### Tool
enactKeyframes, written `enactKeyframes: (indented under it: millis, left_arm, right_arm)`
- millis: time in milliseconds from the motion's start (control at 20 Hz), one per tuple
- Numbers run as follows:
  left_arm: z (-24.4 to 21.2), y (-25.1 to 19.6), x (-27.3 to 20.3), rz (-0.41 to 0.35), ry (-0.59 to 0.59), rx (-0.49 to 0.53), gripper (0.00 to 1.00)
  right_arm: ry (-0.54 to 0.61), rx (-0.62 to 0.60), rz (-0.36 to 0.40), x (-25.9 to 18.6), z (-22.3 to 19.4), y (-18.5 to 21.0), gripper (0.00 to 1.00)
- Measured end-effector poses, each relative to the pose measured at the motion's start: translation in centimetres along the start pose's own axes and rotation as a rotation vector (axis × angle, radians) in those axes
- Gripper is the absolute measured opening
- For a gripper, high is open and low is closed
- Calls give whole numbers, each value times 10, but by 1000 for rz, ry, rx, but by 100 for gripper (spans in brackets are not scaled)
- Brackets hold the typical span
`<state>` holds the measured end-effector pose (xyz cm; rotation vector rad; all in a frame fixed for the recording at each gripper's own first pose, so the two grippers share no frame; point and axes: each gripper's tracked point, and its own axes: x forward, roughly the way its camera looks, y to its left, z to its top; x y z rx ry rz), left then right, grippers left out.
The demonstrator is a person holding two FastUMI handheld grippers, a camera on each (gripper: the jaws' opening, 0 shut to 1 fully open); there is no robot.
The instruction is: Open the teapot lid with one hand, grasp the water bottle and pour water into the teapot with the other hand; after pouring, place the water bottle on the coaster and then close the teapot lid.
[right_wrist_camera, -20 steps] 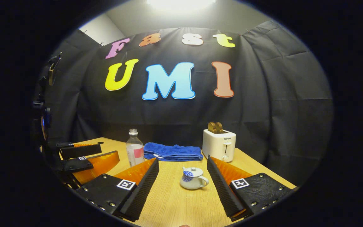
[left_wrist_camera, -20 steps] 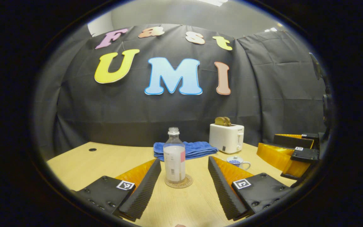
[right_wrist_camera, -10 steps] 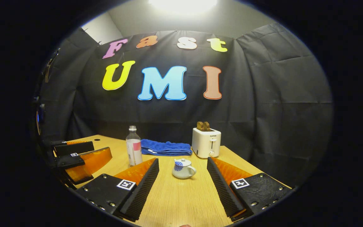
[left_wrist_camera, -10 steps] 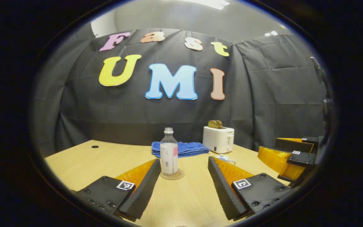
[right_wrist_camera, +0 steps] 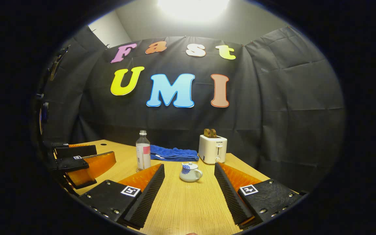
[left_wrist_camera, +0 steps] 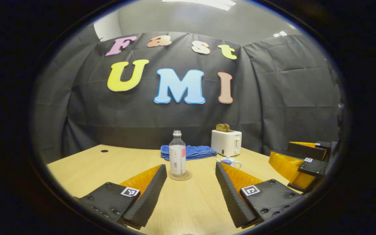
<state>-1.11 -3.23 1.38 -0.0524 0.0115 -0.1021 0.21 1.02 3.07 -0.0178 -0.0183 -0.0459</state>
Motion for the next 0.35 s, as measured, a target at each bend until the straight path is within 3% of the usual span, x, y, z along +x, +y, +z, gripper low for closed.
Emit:
enactKeyframes:
  millis: [350]
  left_arm:
    - [-8,-2,-1,-8,7,-16,100]
  right_arm:
    - [-34,-1,-3,-1,0,1,95]
